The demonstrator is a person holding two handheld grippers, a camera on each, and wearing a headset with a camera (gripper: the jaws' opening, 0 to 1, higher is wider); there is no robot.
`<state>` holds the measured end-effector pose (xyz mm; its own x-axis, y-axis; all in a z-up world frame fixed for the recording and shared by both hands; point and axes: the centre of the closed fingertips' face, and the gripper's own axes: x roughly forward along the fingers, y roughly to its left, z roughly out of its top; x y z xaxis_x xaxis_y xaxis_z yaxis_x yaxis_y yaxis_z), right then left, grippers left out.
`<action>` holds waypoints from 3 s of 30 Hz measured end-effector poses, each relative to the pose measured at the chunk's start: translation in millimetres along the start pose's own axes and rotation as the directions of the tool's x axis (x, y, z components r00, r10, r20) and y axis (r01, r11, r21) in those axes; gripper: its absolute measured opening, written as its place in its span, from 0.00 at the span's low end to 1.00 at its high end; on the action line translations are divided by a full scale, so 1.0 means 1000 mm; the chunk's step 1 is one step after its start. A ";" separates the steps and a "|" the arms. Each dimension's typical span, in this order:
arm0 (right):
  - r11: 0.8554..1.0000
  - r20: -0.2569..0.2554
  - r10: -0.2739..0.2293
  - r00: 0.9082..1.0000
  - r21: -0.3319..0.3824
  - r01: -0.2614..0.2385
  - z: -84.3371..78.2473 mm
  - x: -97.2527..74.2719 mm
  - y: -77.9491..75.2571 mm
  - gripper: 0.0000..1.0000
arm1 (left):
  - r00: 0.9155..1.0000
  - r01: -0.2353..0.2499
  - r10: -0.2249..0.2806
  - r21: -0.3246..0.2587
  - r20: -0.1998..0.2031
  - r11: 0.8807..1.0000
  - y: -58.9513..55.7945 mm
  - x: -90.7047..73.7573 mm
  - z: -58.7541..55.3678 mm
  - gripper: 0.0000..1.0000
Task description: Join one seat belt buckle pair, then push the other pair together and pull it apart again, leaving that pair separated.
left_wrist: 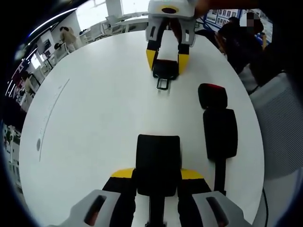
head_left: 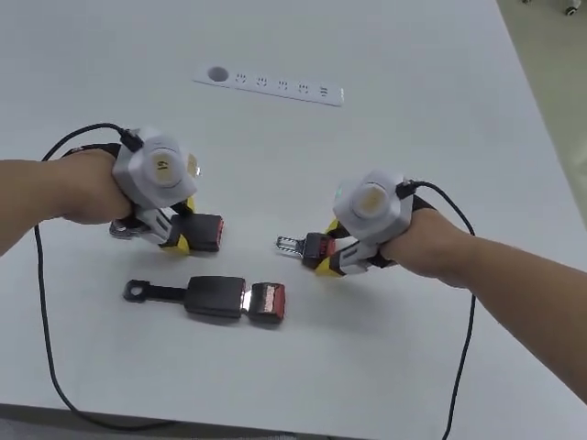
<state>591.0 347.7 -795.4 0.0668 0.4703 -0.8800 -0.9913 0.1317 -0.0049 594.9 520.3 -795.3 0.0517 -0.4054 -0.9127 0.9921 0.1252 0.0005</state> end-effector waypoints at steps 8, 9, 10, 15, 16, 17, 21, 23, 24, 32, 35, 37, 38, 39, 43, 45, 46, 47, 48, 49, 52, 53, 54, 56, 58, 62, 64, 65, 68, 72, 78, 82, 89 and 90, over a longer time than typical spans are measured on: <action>1.000 0.027 0.008 1.000 -0.023 -0.008 0.023 0.011 0.008 0.32 | 1.000 0.000 0.000 0.003 -0.009 1.000 -0.002 -0.001 0.002 0.34; 1.000 0.029 0.010 1.000 -0.025 -0.009 0.027 0.013 0.010 0.32 | 1.000 -0.001 0.001 0.002 -0.010 1.000 -0.002 -0.001 0.001 0.33; 1.000 0.032 0.011 0.999 -0.024 -0.010 0.029 0.015 0.010 0.32 | 1.000 -0.002 0.002 0.001 -0.010 1.000 -0.001 0.000 0.001 0.33; 1.000 0.053 -0.002 0.999 -0.002 0.002 0.044 0.022 0.004 0.32 | 1.000 -0.007 0.007 0.002 -0.009 1.000 -0.001 -0.001 0.000 0.33; 1.000 0.054 -0.004 0.999 0.000 0.004 0.048 0.025 0.004 0.32 | 1.000 -0.007 0.007 0.000 -0.010 1.000 -0.001 -0.001 0.000 0.33; 1.000 0.055 -0.004 0.998 0.002 0.004 0.050 0.026 0.005 0.32 | 1.000 -0.007 0.007 0.000 -0.011 1.000 -0.001 -0.001 0.000 0.33; 1.000 0.064 0.008 0.998 -0.013 -0.007 0.062 0.033 0.010 0.32 | 1.000 -0.004 0.004 0.001 -0.013 1.000 -0.001 0.000 0.001 0.33; 1.000 0.062 0.011 0.998 -0.019 -0.009 0.065 0.035 0.009 0.32 | 1.000 -0.002 0.002 0.004 -0.014 1.000 -0.002 -0.001 0.002 0.33; 1.000 0.059 0.009 0.998 -0.016 -0.008 0.067 0.036 0.007 0.32 | 1.000 -0.002 0.002 0.004 -0.015 1.000 -0.002 -0.001 0.002 0.33; 1.000 0.036 0.004 0.999 -0.025 -0.003 0.072 0.039 0.009 0.32 | 1.000 -0.002 0.002 0.004 -0.017 1.000 -0.002 -0.001 0.002 0.33; 0.999 0.039 0.003 0.999 -0.043 -0.002 0.071 0.038 0.007 0.32 | 1.000 -0.004 0.004 0.004 -0.016 1.000 -0.002 -0.001 0.003 0.33; 0.999 0.044 0.005 0.999 -0.052 -0.002 0.072 0.038 0.007 0.32 | 1.000 -0.004 0.004 0.004 -0.018 1.000 -0.003 -0.001 0.003 0.33; 0.999 0.048 0.007 0.999 -0.052 -0.005 0.073 0.038 0.008 0.32 | 1.000 -0.003 0.004 0.006 -0.018 1.000 -0.002 -0.001 0.003 0.33; 0.998 0.049 0.008 0.999 -0.057 -0.005 0.075 0.039 0.008 0.32 | 1.000 -0.002 0.002 0.008 -0.020 1.000 -0.002 -0.001 0.002 0.33; 0.998 0.062 0.012 0.998 -0.059 -0.008 0.080 0.041 0.009 0.32 | 1.000 0.000 0.000 0.014 -0.018 1.000 -0.001 0.000 0.002 0.33; 0.998 0.066 0.013 0.998 -0.064 -0.009 0.081 0.041 0.009 0.32 | 1.000 0.001 -0.001 0.020 -0.011 1.000 -0.001 -0.001 0.002 0.33; 0.998 0.075 0.017 0.997 -0.065 -0.012 0.082 0.042 0.009 0.32 | 1.000 0.002 -0.002 0.022 -0.006 1.000 -0.001 0.000 0.002 0.33; 0.998 0.078 0.018 0.997 -0.066 -0.013 0.083 0.042 0.009 0.32 | 1.000 0.003 -0.003 0.024 -0.004 1.000 -0.001 0.000 0.002 0.33; 0.998 0.077 0.019 0.997 -0.065 -0.014 0.085 0.044 0.010 0.32 | 1.000 0.004 -0.004 0.030 0.000 1.000 -0.002 0.000 0.003 0.33; 0.998 0.069 0.020 0.997 -0.064 -0.015 0.084 0.044 0.010 0.32 | 1.000 0.004 -0.004 0.028 -0.001 1.000 -0.001 0.000 0.002 0.33; 0.997 0.065 0.024 0.998 -0.071 -0.019 0.084 0.044 0.011 0.31 | 1.000 0.007 -0.007 0.034 -0.002 0.999 -0.001 0.000 0.001 0.33; 0.997 0.065 0.025 0.998 -0.071 -0.020 0.084 0.044 0.011 0.31 | 1.000 0.010 -0.009 0.035 -0.002 0.999 -0.001 0.000 0.001 0.33; 0.997 0.065 0.025 0.998 -0.069 -0.021 0.084 0.043 0.011 0.31 | 1.000 0.012 -0.012 0.039 -0.002 0.999 -0.001 0.000 0.001 0.33; 0.997 0.065 0.022 0.998 -0.074 -0.018 0.086 0.044 0.011 0.30 | 1.000 0.017 -0.017 0.045 0.002 0.999 -0.002 0.000 0.002 0.32; 0.997 0.062 0.021 0.998 -0.072 -0.016 0.086 0.045 0.011 0.30 | 1.000 0.019 -0.019 0.049 0.007 0.999 -0.003 0.001 0.003 0.32; 0.997 0.066 0.024 0.998 -0.073 -0.019 0.088 0.047 0.009 0.30 | 1.000 0.016 -0.017 0.045 0.020 0.999 -0.004 0.000 0.004 0.32; 0.997 0.070 0.027 0.997 -0.067 -0.022 0.092 0.048 0.010 0.30 | 1.000 0.015 -0.016 0.040 0.018 0.999 -0.004 -0.001 0.005 0.32; 0.997 0.073 0.029 0.997 -0.069 -0.024 0.095 0.050 0.011 0.30 | 1.000 0.015 -0.016 0.044 0.015 0.999 -0.004 -0.001 0.005 0.32; 0.996 0.065 0.029 0.997 -0.084 -0.024 0.098 0.051 0.012 0.30 | 1.000 0.015 -0.016 0.048 0.011 0.999 -0.005 -0.002 0.005 0.32; 0.996 0.062 0.033 0.998 -0.082 -0.028 0.098 0.051 0.011 0.30 | 1.000 0.015 -0.016 0.051 0.017 0.999 -0.004 -0.001 0.004 0.32; 0.996 0.060 0.031 0.998 -0.083 -0.025 0.099 0.050 0.012 0.30 | 1.000 0.013 -0.013 0.044 0.006 0.999 -0.003 -0.001 0.004 0.32; 0.996 0.060 0.029 0.998 -0.080 -0.024 0.099 0.050 0.011 0.30 | 1.000 0.013 -0.013 0.040 0.003 0.999 -0.004 -0.002 0.003 0.32; 0.997 0.054 0.022 0.998 -0.075 -0.017 0.099 0.052 0.010 0.31 | 1.000 0.011 -0.011 0.034 0.000 0.999 -0.003 -0.001 0.003 0.32; 0.997 0.053 0.020 0.998 -0.075 -0.016 0.099 0.052 0.010 0.31 | 1.000 0.010 -0.010 0.031 0.004 0.999 -0.002 -0.001 0.002 0.32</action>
<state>595.7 459.9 -794.0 0.0528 0.5183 -0.8536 -0.9980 0.0581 -0.0264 593.1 518.9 -793.5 0.0424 -0.4103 -0.9109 0.9956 0.0935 0.0042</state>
